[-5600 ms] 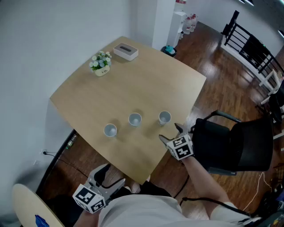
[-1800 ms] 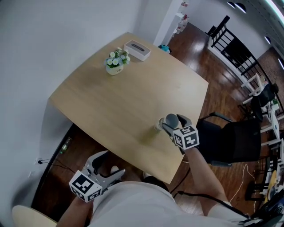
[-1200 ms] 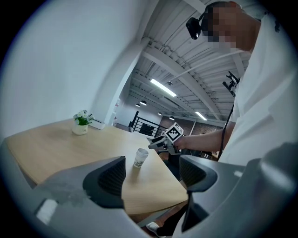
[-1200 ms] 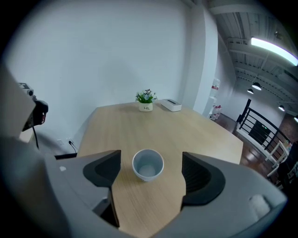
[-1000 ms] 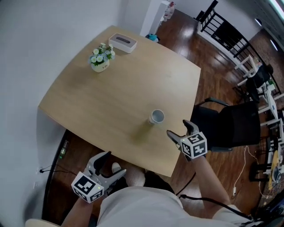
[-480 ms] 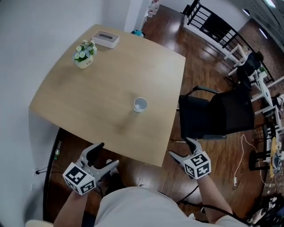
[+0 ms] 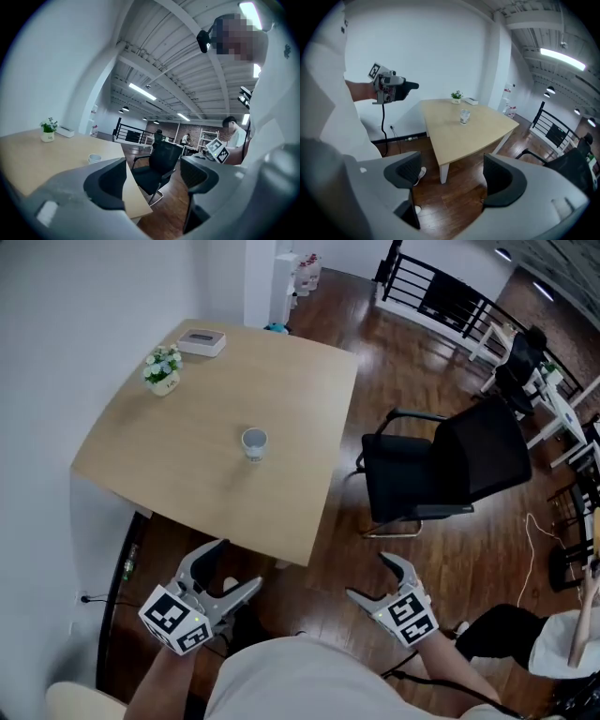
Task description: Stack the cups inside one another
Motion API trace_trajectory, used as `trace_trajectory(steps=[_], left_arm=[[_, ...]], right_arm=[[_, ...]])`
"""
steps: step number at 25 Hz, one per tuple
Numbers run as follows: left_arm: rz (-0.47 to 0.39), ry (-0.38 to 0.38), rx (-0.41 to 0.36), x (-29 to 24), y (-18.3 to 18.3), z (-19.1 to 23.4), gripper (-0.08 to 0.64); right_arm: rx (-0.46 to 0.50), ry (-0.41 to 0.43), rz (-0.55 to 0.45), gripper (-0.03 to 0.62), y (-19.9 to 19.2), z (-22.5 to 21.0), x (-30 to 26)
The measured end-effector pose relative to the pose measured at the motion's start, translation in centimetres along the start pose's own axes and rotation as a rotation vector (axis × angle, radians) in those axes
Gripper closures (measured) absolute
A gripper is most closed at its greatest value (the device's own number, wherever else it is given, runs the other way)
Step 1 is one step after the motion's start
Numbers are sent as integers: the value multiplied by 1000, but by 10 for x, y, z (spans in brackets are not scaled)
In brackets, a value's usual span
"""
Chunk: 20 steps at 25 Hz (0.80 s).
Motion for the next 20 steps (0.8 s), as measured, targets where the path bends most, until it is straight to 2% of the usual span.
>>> trace_trajectory(steps=[5, 9, 13, 15, 17, 20], left_arm=[[30, 60, -9, 6, -24, -60, 184], [69, 74, -16, 10, -40, -95, 183], [97, 48, -16, 7, -47, -113, 184], [109, 25, -64, 4, -44, -121, 184], [119, 23, -108, 3, -40, -122, 184], [119, 36, -107, 3, -39, -126, 184]], right_arm=[[28, 33, -4, 186, -36, 10, 32], [36, 59, -21, 186, -51, 20, 51], [-1, 64, -42, 186, -61, 36, 61], [-14, 59, -52, 186, -62, 43, 67], [2, 47, -57, 186, -62, 49, 71], [40, 42, -60, 186, -64, 57, 75]])
Point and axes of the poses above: the fingertips, and each gripper's own axes: x backward along the fingers, z to its left, y out of its top, the point moved 8 cm from there along x, backward along the fingers
